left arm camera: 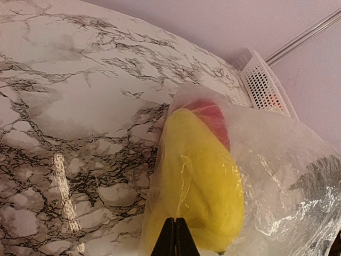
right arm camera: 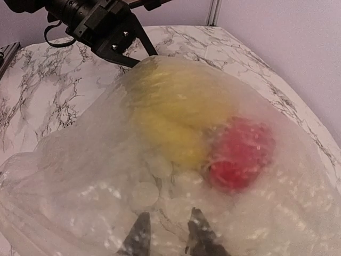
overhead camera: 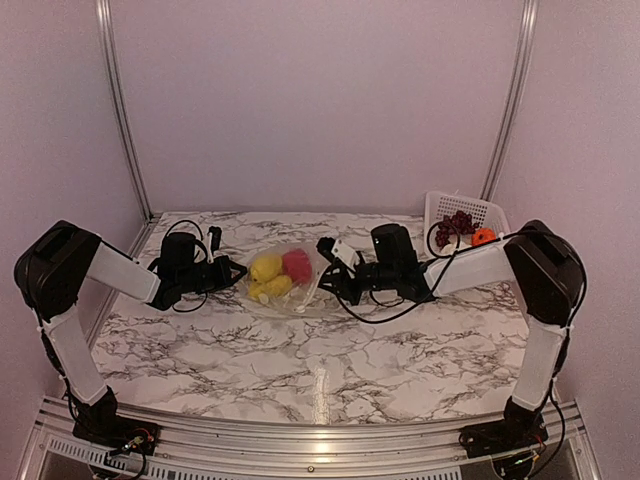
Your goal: Open the zip-top bag and remove the fake food
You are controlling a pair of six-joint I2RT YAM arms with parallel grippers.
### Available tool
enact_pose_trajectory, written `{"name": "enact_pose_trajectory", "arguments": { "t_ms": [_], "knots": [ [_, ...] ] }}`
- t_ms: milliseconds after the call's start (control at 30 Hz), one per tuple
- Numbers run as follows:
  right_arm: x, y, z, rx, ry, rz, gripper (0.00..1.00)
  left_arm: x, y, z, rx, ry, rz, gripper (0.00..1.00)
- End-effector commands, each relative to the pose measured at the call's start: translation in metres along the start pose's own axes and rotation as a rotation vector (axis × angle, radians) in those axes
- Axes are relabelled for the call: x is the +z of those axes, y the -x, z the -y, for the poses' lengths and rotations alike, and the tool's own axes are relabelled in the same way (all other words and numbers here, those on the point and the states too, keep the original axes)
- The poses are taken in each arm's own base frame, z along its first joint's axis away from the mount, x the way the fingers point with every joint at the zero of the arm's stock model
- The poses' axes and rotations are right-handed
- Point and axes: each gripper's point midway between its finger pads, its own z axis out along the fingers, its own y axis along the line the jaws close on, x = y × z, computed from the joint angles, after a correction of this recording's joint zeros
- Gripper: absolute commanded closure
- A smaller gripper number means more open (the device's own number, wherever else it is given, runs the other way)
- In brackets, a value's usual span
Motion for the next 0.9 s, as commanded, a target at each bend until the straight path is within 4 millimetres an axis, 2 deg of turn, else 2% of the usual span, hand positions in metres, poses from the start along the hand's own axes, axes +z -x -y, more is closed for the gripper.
{"name": "enact_pose_trajectory", "arguments": {
  "t_ms": [0,233,500,733,867],
  "knots": [
    [0.019,0.025,0.003,-0.095,-0.015,0.052,0.77,0.001,0.003,0.007,0.006,-0.043,0.005,1.0],
    [0.041,0.019,-0.002,-0.117,0.0,0.07,0.76,0.002,-0.002,0.02,0.02,-0.102,-0.015,1.0],
    [0.056,0.023,0.0,-0.128,0.008,0.115,0.59,0.003,-0.01,0.045,0.065,-0.188,-0.047,1.0],
    [0.063,0.024,-0.007,-0.122,0.036,0.136,0.44,0.003,-0.027,0.073,0.142,-0.268,-0.106,1.0],
    [0.065,0.021,-0.009,-0.122,0.032,0.13,0.41,0.0,-0.029,0.089,0.164,-0.335,-0.111,1.0]
  ]
}}
